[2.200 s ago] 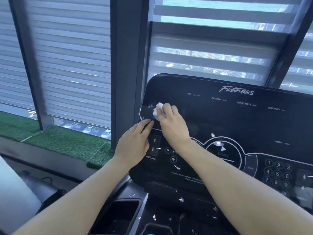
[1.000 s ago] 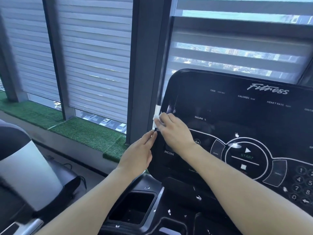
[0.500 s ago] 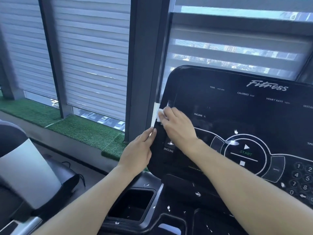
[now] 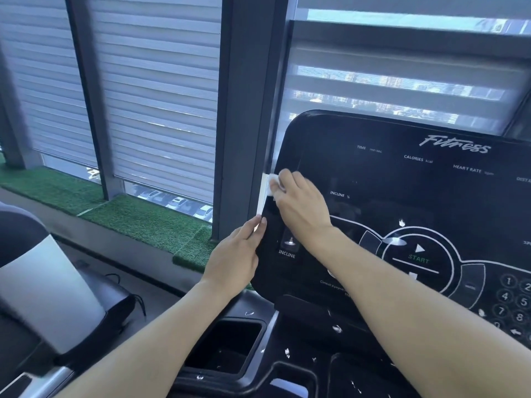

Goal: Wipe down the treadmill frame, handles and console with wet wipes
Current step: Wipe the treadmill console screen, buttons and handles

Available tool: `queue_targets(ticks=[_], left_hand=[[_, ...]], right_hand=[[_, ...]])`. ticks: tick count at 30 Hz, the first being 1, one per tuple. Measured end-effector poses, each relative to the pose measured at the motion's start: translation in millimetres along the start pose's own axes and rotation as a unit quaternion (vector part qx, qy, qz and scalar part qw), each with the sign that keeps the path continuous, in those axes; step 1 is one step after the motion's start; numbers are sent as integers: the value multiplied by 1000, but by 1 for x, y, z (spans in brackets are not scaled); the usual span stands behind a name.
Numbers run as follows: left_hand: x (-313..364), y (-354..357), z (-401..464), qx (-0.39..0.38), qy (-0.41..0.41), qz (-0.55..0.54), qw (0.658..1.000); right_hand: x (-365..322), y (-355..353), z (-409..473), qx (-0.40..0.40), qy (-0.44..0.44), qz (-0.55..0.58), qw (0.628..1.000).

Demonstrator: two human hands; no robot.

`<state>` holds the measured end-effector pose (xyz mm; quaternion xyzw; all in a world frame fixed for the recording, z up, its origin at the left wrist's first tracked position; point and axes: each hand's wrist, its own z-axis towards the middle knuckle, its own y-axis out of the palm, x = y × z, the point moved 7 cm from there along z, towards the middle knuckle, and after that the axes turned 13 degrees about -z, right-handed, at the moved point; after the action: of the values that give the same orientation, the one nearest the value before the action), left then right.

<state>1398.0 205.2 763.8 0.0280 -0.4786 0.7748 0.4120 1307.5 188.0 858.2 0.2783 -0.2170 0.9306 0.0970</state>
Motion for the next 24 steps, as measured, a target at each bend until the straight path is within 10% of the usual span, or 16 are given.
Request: queue_targets(ticks=[24], left_hand=[[16, 3, 5, -2, -13, 71, 997]], right_hand=[[-5, 3, -51, -4, -25, 46, 999]])
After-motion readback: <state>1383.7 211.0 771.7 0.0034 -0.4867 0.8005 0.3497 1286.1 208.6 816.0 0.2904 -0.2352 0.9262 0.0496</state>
